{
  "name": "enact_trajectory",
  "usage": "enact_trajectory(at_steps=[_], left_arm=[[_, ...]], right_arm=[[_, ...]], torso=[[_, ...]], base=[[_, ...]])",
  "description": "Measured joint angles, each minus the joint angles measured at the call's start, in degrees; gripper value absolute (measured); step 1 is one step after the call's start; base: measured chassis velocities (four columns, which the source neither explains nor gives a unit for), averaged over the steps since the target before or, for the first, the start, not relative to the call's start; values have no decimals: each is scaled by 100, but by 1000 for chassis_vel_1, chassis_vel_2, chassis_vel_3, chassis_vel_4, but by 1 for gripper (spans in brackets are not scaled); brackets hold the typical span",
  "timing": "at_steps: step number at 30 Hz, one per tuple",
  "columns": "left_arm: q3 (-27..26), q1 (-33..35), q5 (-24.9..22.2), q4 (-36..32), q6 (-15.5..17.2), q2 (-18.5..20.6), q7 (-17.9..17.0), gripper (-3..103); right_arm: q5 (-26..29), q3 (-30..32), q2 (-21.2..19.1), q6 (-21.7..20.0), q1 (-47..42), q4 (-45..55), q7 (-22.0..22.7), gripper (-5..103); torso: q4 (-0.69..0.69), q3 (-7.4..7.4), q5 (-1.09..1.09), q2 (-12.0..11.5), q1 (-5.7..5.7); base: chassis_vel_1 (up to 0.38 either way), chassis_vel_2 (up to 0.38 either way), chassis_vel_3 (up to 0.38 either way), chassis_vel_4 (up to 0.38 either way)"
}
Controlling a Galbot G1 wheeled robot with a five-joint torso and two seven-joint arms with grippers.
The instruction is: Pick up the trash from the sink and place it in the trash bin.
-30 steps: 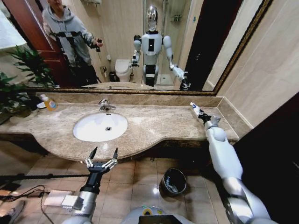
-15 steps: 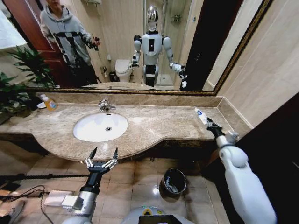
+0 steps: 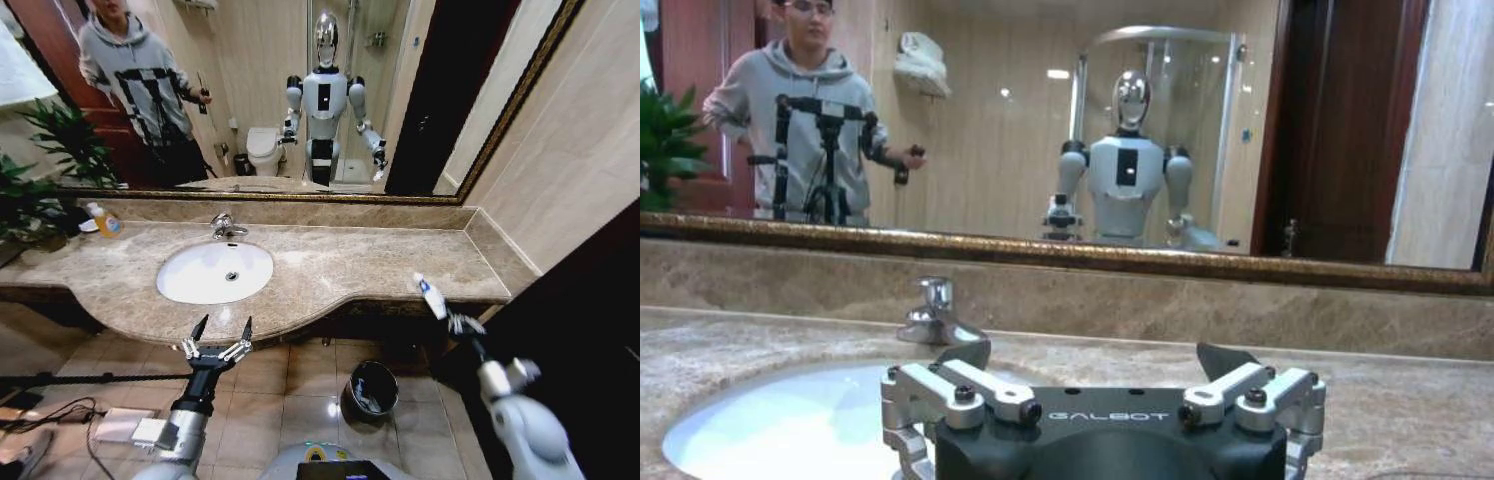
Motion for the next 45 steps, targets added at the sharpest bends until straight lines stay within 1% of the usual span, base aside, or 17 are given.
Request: enact_trajectory(at_steps=[2, 3, 4, 6, 10, 13, 14, 17, 18, 20, 21, 23, 26, 30, 34, 40, 45], left_arm=[[0, 0, 0, 0, 0, 0, 1, 100], [0, 0, 0, 0, 0, 0, 1, 100], [0, 0, 0, 0, 0, 0, 1, 100], [0, 0, 0, 0, 0, 0, 1, 100], [0, 0, 0, 0, 0, 0, 0, 100], [0, 0, 0, 0, 0, 0, 1, 100], [0, 0, 0, 0, 0, 0, 1, 100], [0, 0, 0, 0, 0, 0, 1, 100], [0, 0, 0, 0, 0, 0, 1, 100], [0, 0, 0, 0, 0, 0, 0, 100], [0, 0, 0, 0, 0, 0, 0, 100], [0, 0, 0, 0, 0, 0, 0, 100], [0, 0, 0, 0, 0, 0, 0, 100], [0, 0, 0, 0, 0, 0, 0, 100], [0, 0, 0, 0, 0, 0, 0, 100], [0, 0, 0, 0, 0, 0, 0, 100], [0, 0, 0, 0, 0, 0, 1, 100]], right_arm=[[-409, -65, 180, 224, -103, -166, 121, 0], [-409, -65, 180, 224, -103, -166, 121, 0], [-639, -127, 294, 323, -156, -275, 244, 0], [-864, -232, 471, 410, -202, -434, 366, 0], [-1073, -303, 585, 495, -202, -640, 402, 0], [-1426, -395, 663, 601, -67, -1123, 403, 0], [-1426, -395, 663, 601, -67, -1123, 403, 0], [-1863, -454, 717, 606, 220, -1741, 512, 0], [-1863, -454, 717, 606, 220, -1741, 512, 0], [-2123, -513, 729, 506, 506, -2234, 662, 0], [-2123, -513, 729, 506, 506, -2234, 662, 0], [-2379, -545, 722, 458, 802, -2705, 708, 0], [-2511, -572, 717, 402, 984, -2999, 710, 0], [-2500, -719, 708, 260, 1235, -3426, 676, 0], [-2640, -815, 716, 255, 1519, -3871, 617, 0], [-2988, -921, 766, 406, 1910, -4543, 512, 0], [-3492, -928, 852, 607, 2484, -5592, 479, 0]], torso=[[0, 0, 2, 0, 0], [0, 0, 2, 0, 0], [1, 0, 1, 0, 0], [1, 1, 1, 0, 1], [2, 1, 0, 0, 1], [2, 1, 0, 0, 0], [2, 1, 0, 0, 0], [2, 1, 2, -1, 1], [2, 1, 2, -1, 1], [2, 1, 2, -1, 2], [2, 1, 2, -1, 2], [2, 1, 1, -1, 1], [2, 1, 2, -1, 2], [2, 1, 2, -1, 2], [2, 1, 0, -1, 1], [2, 1, 0, -1, 2], [2, 1, 1, -1, 2]], base=[[0, 0, 0, 0], [0, 0, 0, 0], [0, 0, 0, 0], [0, 0, 0, 0], [0, 0, 0, 0], [0, 0, 0, 0], [0, 0, 0, 0], [0, 0, 0, 0], [0, 0, 0, 0], [0, 0, 0, 0], [0, 0, 0, 0], [0, 0, 0, 0], [0, 0, 0, 0], [0, 0, 0, 0], [0, 0, 0, 0], [0, 0, 0, 0], [0, 0, 0, 0]])
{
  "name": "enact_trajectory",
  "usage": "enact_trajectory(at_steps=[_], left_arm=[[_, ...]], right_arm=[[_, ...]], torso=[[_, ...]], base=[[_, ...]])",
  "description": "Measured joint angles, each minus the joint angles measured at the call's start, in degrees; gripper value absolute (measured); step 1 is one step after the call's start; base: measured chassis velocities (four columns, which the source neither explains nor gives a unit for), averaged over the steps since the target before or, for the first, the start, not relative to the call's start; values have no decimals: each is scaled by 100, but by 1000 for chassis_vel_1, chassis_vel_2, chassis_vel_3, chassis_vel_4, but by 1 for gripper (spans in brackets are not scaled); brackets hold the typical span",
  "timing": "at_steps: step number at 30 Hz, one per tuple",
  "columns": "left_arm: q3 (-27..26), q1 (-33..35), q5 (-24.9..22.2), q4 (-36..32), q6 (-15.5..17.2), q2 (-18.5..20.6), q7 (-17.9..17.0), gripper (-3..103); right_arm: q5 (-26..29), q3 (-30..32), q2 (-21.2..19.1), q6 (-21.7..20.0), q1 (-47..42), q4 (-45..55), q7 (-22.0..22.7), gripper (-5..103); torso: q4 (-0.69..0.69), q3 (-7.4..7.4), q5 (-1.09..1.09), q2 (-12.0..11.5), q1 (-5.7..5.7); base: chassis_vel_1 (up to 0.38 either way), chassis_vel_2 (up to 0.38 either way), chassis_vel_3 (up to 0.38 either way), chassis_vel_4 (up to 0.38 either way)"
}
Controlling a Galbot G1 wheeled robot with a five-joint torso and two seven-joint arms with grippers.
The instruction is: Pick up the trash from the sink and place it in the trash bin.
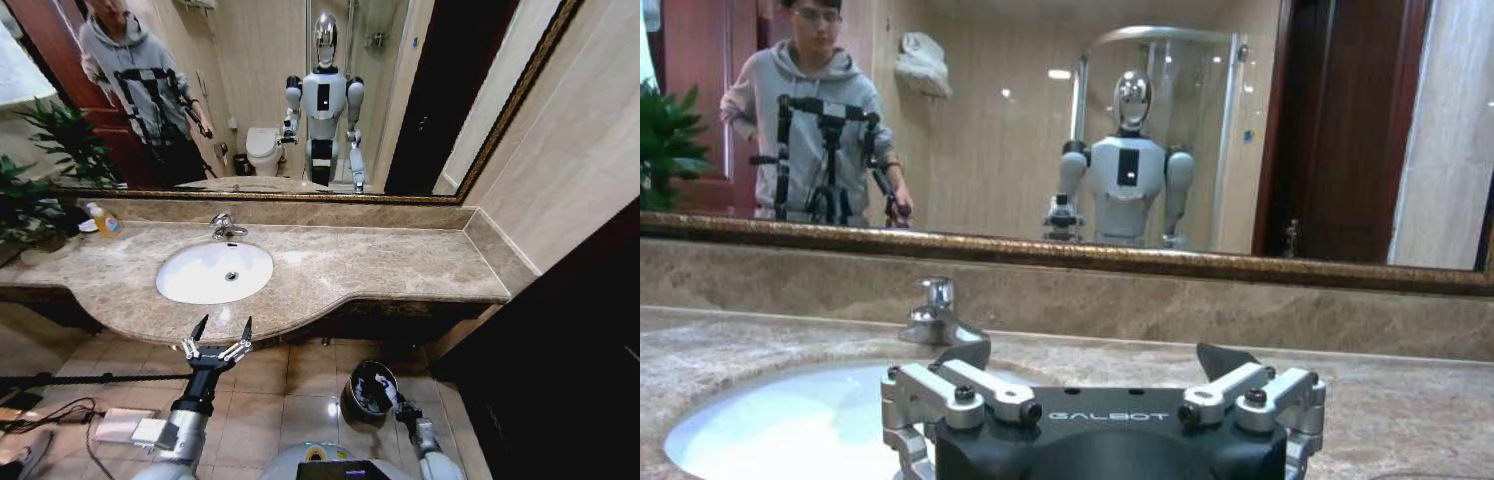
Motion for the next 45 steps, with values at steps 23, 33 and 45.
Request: enact_trajectory(at_steps=[23, 33, 45], left_arm=[[0, 0, 0, 0, 0, 0, 0, 100], [0, 0, 0, 0, 0, 0, 0, 100], [0, 0, 0, 0, 0, 0, 0, 100]], right_arm=[[-1378, 117, -75, 509, 1816, -3026, 277, 0], [-1363, 115, -131, 382, 1910, -3092, 205, 16], [-1331, 74, -124, 451, 1638, -2666, 8, 64]], torso=[[0, 0, 2, 0, 0], [0, 0, 0, 0, -1], [-1, 0, 1, 0, -1]], base=[[0, 0, 0, 0], [0, 0, 0, 0], [0, 0, 0, 0]])
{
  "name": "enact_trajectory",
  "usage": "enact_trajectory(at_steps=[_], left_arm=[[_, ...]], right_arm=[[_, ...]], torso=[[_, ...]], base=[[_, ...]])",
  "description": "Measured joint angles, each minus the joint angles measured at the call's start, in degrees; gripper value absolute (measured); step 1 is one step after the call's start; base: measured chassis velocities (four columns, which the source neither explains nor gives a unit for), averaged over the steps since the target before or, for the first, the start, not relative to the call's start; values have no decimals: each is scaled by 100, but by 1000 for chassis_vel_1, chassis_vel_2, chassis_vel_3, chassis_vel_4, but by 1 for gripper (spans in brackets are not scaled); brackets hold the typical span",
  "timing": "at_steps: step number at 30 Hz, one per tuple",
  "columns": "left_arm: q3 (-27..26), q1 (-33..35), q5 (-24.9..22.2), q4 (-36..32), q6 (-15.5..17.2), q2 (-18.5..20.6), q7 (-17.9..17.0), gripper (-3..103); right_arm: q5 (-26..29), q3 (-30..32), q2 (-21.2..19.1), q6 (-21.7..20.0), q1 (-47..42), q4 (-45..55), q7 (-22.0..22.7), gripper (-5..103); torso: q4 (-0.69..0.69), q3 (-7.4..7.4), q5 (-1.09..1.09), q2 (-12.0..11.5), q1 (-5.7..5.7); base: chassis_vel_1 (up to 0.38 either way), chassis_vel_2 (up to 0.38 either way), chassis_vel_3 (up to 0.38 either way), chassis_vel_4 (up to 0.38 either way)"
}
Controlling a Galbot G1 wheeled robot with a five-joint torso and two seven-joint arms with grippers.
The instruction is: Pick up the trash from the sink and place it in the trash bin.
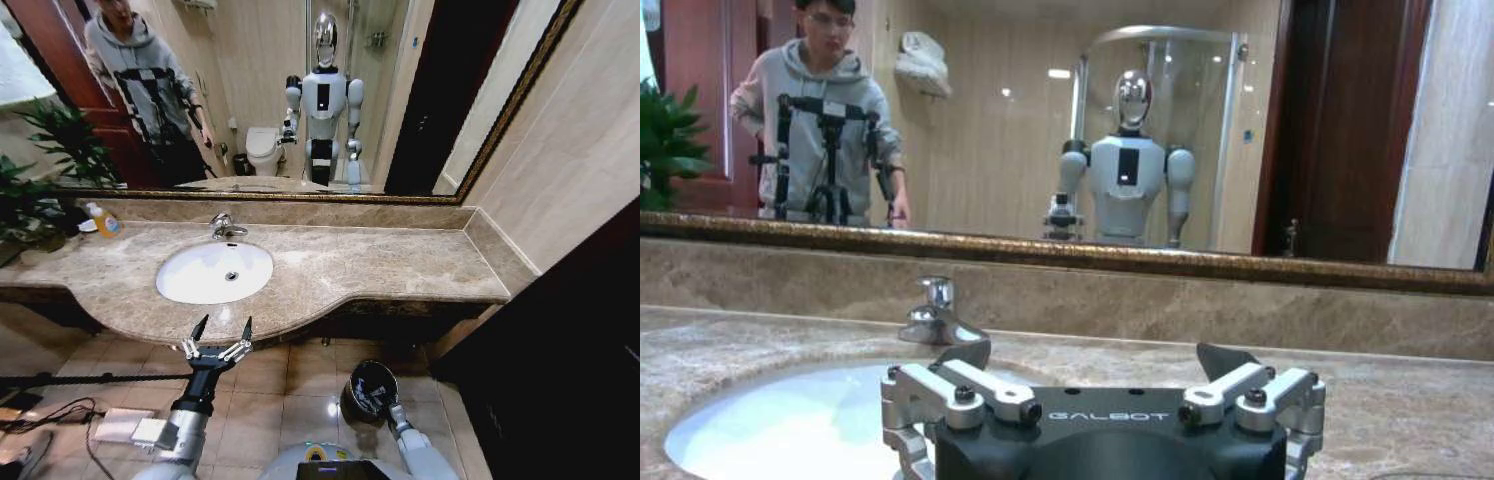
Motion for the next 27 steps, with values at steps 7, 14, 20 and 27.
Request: enact_trajectory(at_steps=[7, 14, 20, 27], left_arm=[[0, 0, 0, 0, 0, 0, 0, 100], [0, 0, 0, 0, 0, 0, 0, 100], [0, 0, 0, 0, 0, 0, 0, 100], [0, 0, 0, 0, 0, 0, 1, 100]], right_arm=[[-5, -11, 46, 44, -165, 234, -40, 86], [-16, 7, 25, 131, -399, 752, -41, 100], [728, -49, -11, 80, -1064, 2254, -41, 100], [1570, 22, -50, -50, -2007, 4214, -7, 100]], torso=[[0, 0, 0, 0, 0], [1, 0, 0, 0, 0], [0, 0, 1, 0, 0], [0, 0, -2, 0, 0]], base=[[0, 0, 0, 0], [0, 0, 0, 0], [0, 0, 0, 0], [0, 0, 0, 0]])
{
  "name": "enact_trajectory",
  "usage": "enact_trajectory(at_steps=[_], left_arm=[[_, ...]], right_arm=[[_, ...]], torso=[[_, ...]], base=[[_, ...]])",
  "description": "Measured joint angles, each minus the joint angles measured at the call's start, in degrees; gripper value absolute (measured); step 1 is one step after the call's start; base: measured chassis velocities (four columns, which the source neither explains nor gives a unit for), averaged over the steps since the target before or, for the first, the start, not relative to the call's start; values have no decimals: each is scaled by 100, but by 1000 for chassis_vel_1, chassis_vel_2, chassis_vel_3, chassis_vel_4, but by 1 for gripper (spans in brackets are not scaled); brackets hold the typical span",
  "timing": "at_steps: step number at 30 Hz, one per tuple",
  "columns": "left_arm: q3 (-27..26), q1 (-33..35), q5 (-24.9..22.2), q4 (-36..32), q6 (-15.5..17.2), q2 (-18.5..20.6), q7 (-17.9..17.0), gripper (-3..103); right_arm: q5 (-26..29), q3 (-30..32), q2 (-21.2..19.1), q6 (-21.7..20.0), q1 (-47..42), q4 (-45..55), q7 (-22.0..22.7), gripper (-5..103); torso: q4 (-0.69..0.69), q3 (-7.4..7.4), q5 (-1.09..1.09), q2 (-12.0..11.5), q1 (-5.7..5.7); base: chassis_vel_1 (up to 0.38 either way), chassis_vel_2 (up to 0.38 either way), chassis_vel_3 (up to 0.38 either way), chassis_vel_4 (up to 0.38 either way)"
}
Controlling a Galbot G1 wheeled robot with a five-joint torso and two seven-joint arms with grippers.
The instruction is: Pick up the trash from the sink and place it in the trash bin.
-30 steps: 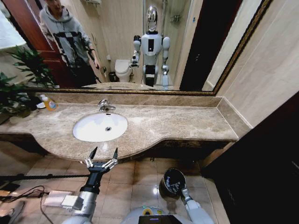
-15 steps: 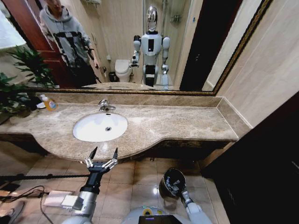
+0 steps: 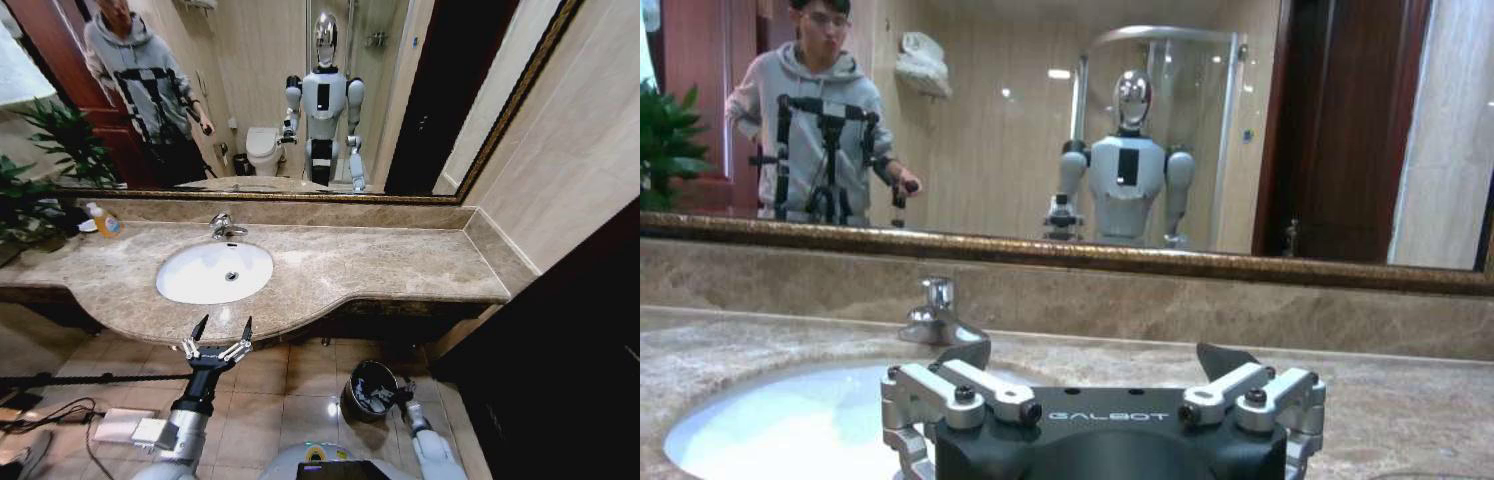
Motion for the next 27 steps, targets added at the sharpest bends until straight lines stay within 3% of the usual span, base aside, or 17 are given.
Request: enact_trajectory(at_steps=[3, 6, 11, 14, 27], left_arm=[[0, 0, 0, 0, 0, 0, -2, 100], [0, -1, 0, 0, 0, -1, -1, 100], [0, -1, 0, 0, 0, -1, -2, 100], [0, 0, 0, 0, 0, -1, -1, 100], [0, 0, 0, 0, 0, -1, -1, 100]], right_arm=[[280, 23, -1, -85, -309, 584, 1, 100], [948, 111, 37, -310, -973, 2016, 27, 100], [1360, 136, 38, -502, -1444, 3086, 75, 100], [1735, 173, 122, -771, -1825, 4220, 186, 100], [1809, 165, 564, -1405, -2213, 6168, 484, 100]], torso=[[-1, 0, 3, 0, 0], [0, 0, 1, 0, 0], [0, 0, 1, 0, 0], [0, 0, 0, 0, 0], [0, 0, 2, 0, 0]], base=[[0, 0, 0, 0], [0, 0, 0, 0], [0, 0, 0, 0], [0, 0, 0, 0], [0, 0, 0, 0]])
